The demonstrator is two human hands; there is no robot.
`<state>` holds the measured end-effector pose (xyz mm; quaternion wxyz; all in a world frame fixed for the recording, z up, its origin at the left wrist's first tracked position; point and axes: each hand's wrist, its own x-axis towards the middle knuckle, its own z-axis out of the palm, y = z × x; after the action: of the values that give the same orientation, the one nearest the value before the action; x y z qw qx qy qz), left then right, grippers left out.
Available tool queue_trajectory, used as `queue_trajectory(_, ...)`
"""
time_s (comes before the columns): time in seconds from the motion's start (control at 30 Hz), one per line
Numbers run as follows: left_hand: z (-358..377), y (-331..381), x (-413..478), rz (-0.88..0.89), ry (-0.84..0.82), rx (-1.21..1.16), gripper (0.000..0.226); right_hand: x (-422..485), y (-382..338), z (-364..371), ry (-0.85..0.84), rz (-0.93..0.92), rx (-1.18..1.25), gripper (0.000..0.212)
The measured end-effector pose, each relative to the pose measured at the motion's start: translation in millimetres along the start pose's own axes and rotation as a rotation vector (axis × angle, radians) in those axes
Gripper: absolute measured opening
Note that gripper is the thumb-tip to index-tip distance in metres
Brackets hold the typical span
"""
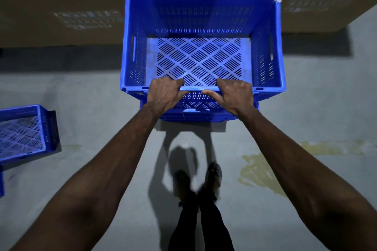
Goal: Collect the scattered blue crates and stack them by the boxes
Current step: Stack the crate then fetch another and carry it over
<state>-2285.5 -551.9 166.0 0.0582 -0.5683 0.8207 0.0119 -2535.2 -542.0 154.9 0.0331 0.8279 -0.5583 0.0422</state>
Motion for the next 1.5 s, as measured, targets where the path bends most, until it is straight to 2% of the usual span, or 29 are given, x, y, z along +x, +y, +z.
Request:
queue_trajectory(0.43,1.5,16.3,-41.4,0.010,-0.030,0.012,0.054,-42.7,-14.3,-1.2,0.019,0.012,0.007,0.070)
queue_trajectory(0.9,4.7,18.2,-44.7,-0.054,-0.041,0.033,0.052,-42.4,-18.6,0.8,0.008,0.038,0.004,0.069)
queue_trajectory(1.03,1.8,17.7,-37.1,-0.018,-0.033,0.058,0.052,-34.0,-13.3,-2.3,0.023,0.031,0.031,0.065)
queue_trajectory(1.17,2.2,12.5,-30.0,-0.007,0.019,0.106,0.052,-30.6,-14.9,-2.4,0.004,0.090,0.034,0.066)
queue_trajectory(1.5,7.3,-5.3,-29.0,0.039,-0.017,0.126,0.049,-33.5,-35.6,-6.6,-0.071,0.174,0.094,0.069)
